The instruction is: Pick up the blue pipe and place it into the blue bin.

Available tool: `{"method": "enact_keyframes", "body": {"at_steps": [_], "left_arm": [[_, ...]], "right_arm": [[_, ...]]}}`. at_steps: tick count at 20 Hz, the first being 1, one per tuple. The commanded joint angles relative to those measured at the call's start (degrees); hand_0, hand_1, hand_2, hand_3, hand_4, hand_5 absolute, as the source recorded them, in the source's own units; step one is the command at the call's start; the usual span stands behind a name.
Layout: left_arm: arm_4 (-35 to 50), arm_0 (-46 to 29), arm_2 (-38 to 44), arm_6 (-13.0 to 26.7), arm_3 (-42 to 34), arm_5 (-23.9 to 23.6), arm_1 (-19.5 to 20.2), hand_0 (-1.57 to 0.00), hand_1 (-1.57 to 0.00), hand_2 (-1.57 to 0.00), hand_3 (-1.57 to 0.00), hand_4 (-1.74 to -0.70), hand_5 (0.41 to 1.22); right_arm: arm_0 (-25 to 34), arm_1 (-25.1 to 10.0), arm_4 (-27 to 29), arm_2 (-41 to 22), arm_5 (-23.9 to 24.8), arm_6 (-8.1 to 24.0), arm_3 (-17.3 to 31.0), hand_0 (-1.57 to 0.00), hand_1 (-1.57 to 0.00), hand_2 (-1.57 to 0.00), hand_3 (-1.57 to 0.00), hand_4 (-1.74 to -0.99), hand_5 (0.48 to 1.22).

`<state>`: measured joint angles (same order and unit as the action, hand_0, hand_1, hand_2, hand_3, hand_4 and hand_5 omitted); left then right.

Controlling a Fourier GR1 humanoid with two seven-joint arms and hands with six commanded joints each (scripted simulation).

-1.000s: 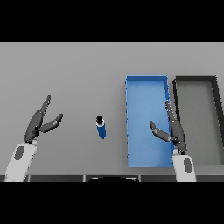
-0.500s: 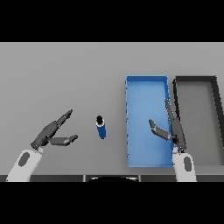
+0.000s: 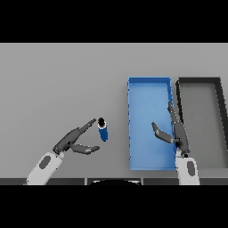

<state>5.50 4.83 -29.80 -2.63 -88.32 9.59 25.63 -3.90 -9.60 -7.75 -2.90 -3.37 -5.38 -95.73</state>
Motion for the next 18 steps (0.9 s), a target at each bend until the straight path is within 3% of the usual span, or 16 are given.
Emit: {"method": "enact_keyframes", "body": {"at_steps": [1,5,11,13,16,18], "left_arm": [[-0.5,0.8,-0.5,-0.8,1.0,-0.2,-1.3,0.0,0.0,0.0,0.0,-1.15,0.459],[-1.5,4.3,-1.4,-0.2,4.6,-1.6,-6.5,0.0,0.0,0.0,0.0,-1.14,0.46],[-6.0,7.2,-3.0,-0.7,11.3,-3.7,-10.3,0.0,0.0,0.0,0.0,-1.05,0.418],[-4.7,7.7,-2.8,-2.1,12.4,-3.0,-12.0,0.0,0.0,0.0,0.0,-1.08,0.428],[-3.5,8.7,-2.1,-3.8,14.3,-3.0,-14.2,0.0,0.0,-0.05,-0.04,-1.14,0.502],[-1.2,8.2,-1.2,-4.2,13.9,-2.6,-15.5,-0.01,-0.16,-0.31,-0.28,-1.24,0.613]], "right_arm": [[-0.1,0.2,0.0,-0.2,0.0,0.3,-0.1,0.0,0.0,0.0,0.0,-1.214,0.624],[-0.1,-0.4,-0.5,0.3,0.4,1.0,-0.1,0.0,0.0,0.0,0.0,-1.205,0.625],[-1.2,-0.4,0.1,0.4,-0.2,-1.2,-0.7,0.0,0.0,0.0,0.0,-1.221,0.645],[-1.9,-0.6,-0.8,0.1,0.0,-1.3,-0.8,0.0,0.0,0.0,0.0,-1.207,0.646],[-2.2,-1.3,-0.3,0.9,-0.2,-1.7,-0.2,0.0,0.0,0.0,0.0,-1.21,0.653],[-2.0,-1.0,-0.1,0.8,-0.2,-1.8,-0.5,0.0,0.0,0.0,0.0,-1.217,0.655]]}}
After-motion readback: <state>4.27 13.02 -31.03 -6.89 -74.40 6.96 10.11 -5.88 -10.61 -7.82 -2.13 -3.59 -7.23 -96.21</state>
